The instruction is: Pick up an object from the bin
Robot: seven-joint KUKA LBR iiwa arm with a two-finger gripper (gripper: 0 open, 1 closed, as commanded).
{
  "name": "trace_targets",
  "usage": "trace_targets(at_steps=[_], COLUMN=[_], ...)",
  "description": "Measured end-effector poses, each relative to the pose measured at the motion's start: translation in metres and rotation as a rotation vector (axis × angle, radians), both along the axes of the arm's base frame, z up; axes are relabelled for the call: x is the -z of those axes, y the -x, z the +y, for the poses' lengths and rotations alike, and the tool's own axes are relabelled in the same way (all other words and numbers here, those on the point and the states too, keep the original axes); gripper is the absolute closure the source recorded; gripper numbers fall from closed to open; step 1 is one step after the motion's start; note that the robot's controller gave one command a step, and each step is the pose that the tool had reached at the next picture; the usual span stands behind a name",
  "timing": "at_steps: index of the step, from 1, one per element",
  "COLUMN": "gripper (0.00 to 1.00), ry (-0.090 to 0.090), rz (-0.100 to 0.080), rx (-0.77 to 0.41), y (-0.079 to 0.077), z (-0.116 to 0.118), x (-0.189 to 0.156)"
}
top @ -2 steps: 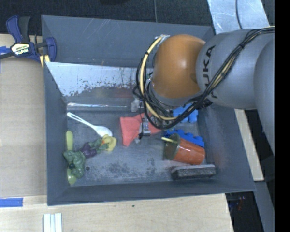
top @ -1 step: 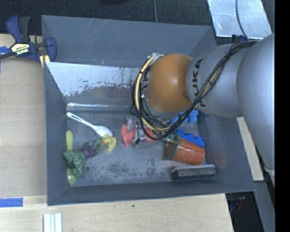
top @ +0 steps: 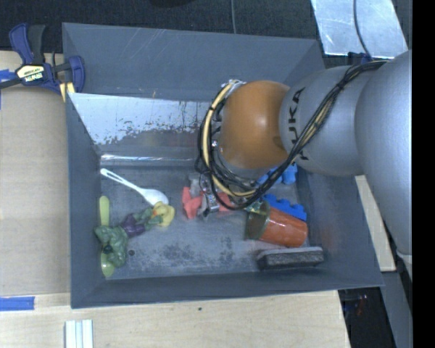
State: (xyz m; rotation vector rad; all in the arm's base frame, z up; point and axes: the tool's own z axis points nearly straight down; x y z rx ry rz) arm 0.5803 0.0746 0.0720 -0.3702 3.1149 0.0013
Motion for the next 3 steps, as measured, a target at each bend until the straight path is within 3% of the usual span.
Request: trace_targets(at_steps=[1, 2, 3], gripper=[1.00, 1.00, 1.00], ry=[0.001, -0.001, 0.000], rz=[0.003, -0.007, 0.002], rx=[-0.015, -0.020, -0.012], y=[0.010, 0.007, 0.019], z=[0.010, 0.008, 0.009], x=[-0.054, -0.083, -0.133])
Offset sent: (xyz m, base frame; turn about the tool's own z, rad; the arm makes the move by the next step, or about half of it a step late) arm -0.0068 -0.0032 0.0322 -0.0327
